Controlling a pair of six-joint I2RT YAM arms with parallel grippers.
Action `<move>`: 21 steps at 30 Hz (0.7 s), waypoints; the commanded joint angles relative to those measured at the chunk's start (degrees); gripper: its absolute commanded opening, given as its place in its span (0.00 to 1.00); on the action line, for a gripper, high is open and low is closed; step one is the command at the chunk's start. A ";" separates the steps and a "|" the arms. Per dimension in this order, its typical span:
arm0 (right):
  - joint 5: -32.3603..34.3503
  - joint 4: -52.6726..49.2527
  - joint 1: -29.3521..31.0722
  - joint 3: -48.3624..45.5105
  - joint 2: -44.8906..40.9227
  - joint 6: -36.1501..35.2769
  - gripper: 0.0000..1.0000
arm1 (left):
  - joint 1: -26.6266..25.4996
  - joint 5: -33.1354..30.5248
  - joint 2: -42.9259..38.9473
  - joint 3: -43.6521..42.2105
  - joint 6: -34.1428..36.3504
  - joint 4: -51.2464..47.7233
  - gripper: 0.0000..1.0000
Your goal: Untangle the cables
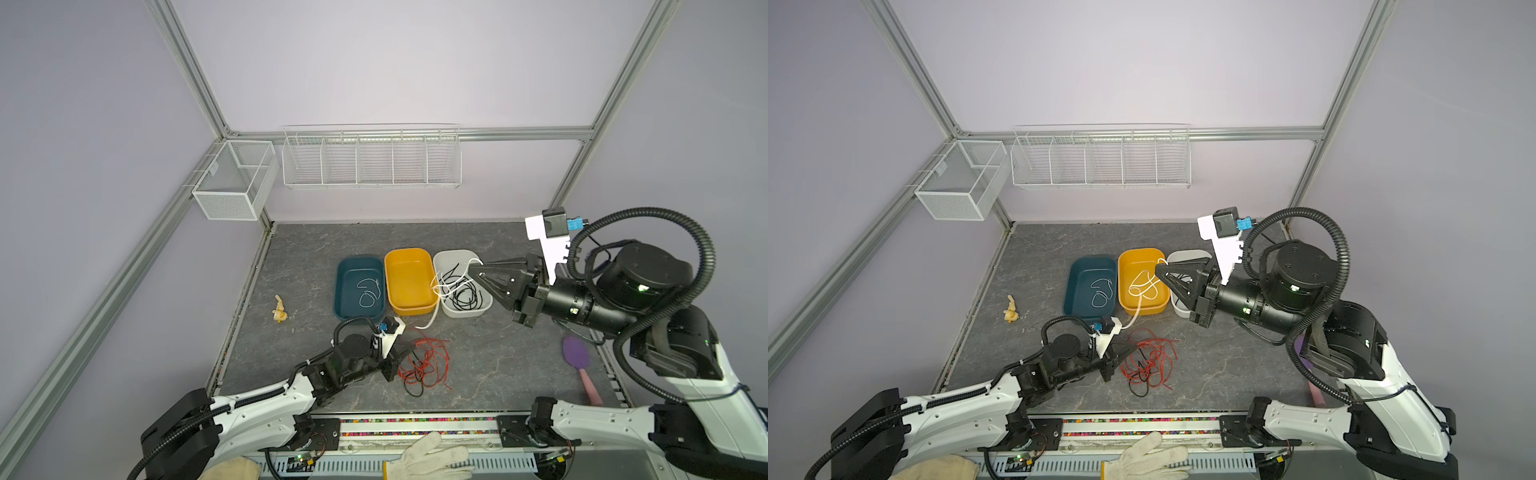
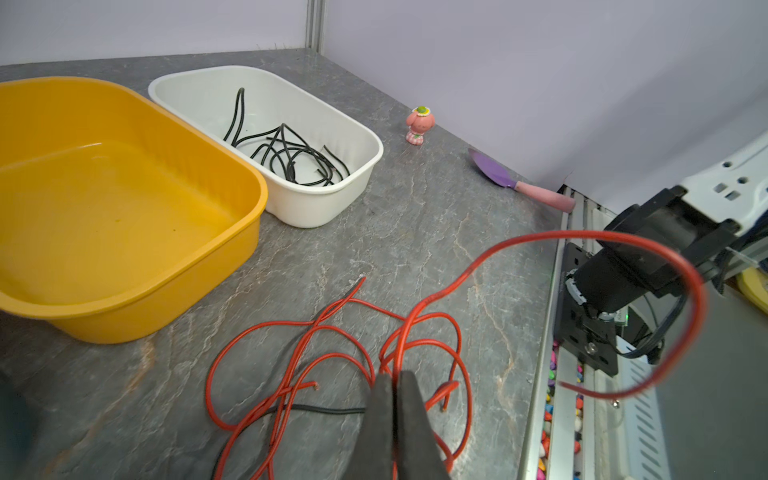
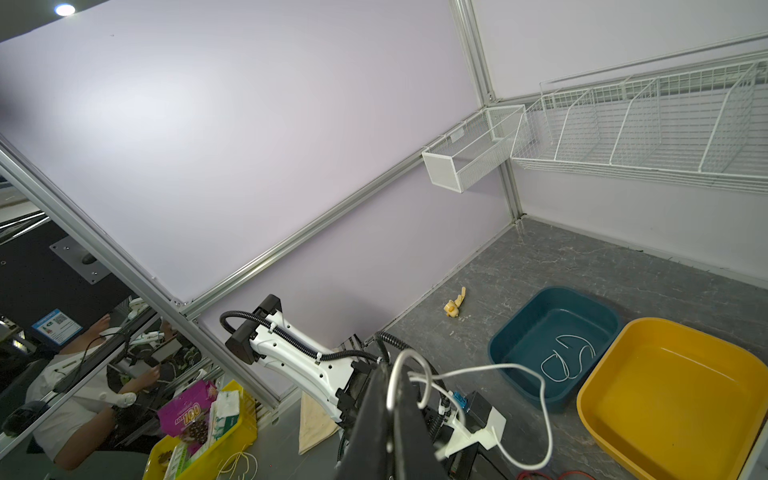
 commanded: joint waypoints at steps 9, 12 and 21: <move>2.04 -2.04 0.24 -1.89 -1.22 -1.70 0.07 | -0.25 -14.06 2.87 0.87 2.49 -3.39 0.00; 2.53 -1.79 0.26 -4.24 -2.61 -1.61 0.07 | -0.22 -18.29 3.67 1.76 2.70 -5.08 0.00; 3.59 -1.78 0.28 -12.68 -5.79 -1.26 0.07 | -0.25 -28.47 -3.95 3.97 2.59 -13.16 0.07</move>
